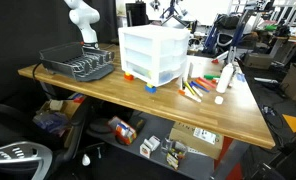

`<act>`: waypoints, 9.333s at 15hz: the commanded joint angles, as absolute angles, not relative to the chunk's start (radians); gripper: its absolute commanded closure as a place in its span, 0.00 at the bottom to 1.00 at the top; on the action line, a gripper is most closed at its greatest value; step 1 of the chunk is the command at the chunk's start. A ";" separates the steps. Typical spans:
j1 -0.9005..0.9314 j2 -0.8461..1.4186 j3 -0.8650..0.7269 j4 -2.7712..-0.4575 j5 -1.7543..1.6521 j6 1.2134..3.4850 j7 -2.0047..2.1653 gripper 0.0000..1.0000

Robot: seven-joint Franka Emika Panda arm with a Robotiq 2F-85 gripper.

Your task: Pick up the lid from the table and close the bottle

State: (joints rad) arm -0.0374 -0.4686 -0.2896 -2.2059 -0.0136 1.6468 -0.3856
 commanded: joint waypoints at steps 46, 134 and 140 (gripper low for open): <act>-0.046 0.214 -0.047 -2.373 0.169 2.407 -0.175 0.00; -0.091 0.440 -0.004 -2.327 0.097 2.730 -0.034 0.69; -0.068 0.368 -0.027 -2.337 0.061 2.658 -0.013 0.46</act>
